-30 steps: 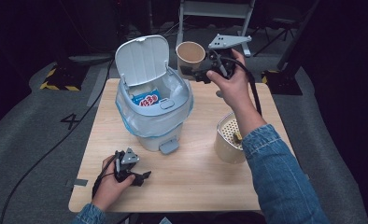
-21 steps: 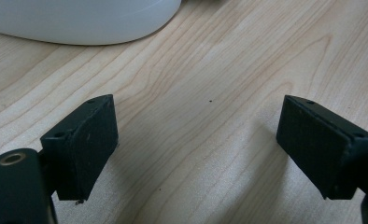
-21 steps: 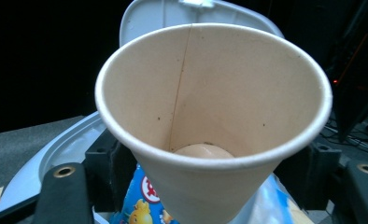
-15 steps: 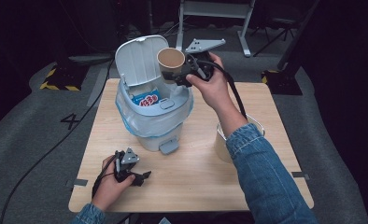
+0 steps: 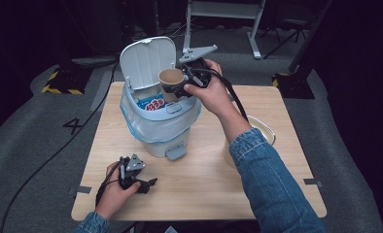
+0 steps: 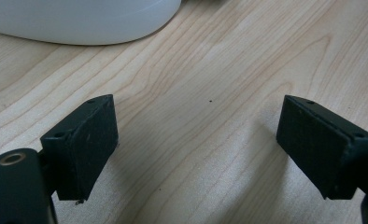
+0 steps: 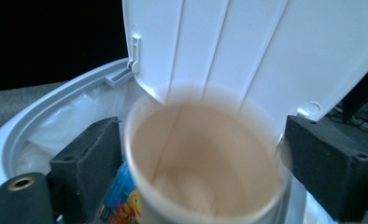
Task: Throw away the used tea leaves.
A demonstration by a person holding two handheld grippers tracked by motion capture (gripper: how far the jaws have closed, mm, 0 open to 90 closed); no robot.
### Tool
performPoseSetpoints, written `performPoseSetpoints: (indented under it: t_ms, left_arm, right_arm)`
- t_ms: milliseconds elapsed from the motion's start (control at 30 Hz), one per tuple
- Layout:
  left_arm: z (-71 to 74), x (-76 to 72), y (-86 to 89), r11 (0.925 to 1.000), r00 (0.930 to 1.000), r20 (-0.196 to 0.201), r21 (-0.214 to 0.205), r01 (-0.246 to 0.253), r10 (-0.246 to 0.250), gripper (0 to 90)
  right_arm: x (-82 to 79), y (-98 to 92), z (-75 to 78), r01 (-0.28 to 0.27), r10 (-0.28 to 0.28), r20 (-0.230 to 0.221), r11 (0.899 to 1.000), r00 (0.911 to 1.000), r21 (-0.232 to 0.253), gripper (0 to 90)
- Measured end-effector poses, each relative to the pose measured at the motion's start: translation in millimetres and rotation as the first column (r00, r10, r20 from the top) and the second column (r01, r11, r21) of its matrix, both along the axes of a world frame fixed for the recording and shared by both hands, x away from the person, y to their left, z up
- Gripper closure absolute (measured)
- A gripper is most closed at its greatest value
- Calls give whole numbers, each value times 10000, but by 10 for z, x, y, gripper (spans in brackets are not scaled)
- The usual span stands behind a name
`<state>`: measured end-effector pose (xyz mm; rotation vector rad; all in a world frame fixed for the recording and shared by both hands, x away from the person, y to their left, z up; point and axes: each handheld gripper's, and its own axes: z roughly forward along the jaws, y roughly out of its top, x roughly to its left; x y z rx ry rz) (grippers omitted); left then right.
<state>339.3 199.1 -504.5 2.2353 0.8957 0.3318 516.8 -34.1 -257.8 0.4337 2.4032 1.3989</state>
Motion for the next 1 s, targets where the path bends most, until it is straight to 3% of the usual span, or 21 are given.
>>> performPoseSetpoints:
  t_ms: [67,367,667,1000]
  left_arm:
    - [0,0,0,10000,10000,1,0,0,0,131]
    - [-1,0,0,10000,10000,-33,-46,-14,14,131]
    - [0,-3,17,10000,10000,-29,-54,28,-28,142]
    - [-1,4,41,10000,10000,-10,-91,34,-34,153]
  right_arm:
    - [3,3,-8,-41,47,-222,9996,9997,269,161]
    - [-59,-179,137,-42,35,134,9987,9999,516,159]
    - [-159,-650,339,495,-515,130,9912,9986,1226,168]
    - [-321,-1292,468,1353,-1408,306,9809,9896,1394,183]
